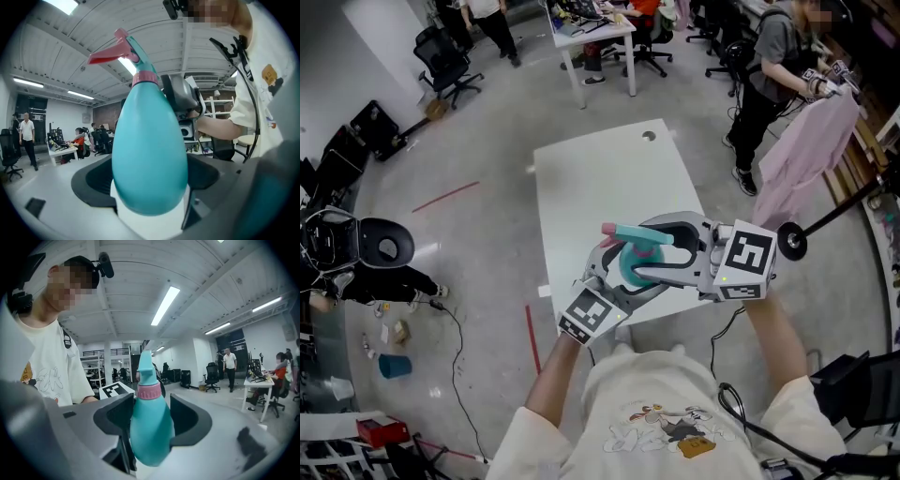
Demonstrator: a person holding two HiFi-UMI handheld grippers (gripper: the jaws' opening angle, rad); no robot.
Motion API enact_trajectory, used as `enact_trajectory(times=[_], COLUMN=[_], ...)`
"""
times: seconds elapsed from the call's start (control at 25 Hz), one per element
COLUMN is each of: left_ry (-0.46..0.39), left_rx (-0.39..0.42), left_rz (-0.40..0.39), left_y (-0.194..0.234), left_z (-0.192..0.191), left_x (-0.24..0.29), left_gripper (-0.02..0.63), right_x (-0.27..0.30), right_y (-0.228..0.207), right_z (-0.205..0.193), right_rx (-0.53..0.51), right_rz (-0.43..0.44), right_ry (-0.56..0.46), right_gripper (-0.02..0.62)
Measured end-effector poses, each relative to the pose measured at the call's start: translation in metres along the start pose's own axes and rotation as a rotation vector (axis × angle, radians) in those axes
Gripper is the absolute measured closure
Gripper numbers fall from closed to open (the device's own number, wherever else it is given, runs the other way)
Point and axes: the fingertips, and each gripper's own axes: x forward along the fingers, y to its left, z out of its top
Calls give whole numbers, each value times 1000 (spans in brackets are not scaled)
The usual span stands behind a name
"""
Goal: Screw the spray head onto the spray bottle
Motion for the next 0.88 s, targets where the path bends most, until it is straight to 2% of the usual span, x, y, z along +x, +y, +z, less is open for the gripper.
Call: enact_trajectory(times=[0.12,0.24,0.32,0.4,0.48,0.56,0.6,0.68,0.88], left_ry=[69,126,148,145,117,98,93,94,172], left_rx=[-48,-180,-244,-268,-301,-350,-374,-395,-335], left_rz=[47,106,154,217,318,429,459,470,450], left_y=[14,16,10,7,12,21,23,21,16], left_z=[-30,-85,-117,-132,-138,-144,-146,-148,-169], left_x=[5,-4,-16,-28,-37,-41,-41,-39,-37], left_gripper=[158,158,160,173,315,539,588,595,595], right_x=[-6,-8,-4,0,2,4,6,12,37], right_y=[-20,-34,-45,-57,-71,-84,-91,-103,-137], right_z=[-4,-18,-34,-55,-83,-112,-126,-153,-222], right_rx=[-5,-15,17,53,83,112,128,155,195], right_rz=[-33,-86,-134,-189,-240,-280,-294,-315,-332], right_ry=[-10,-39,-74,-106,-132,-140,-139,-133,-97], right_gripper=[348,348,348,351,353,354,354,354,354])
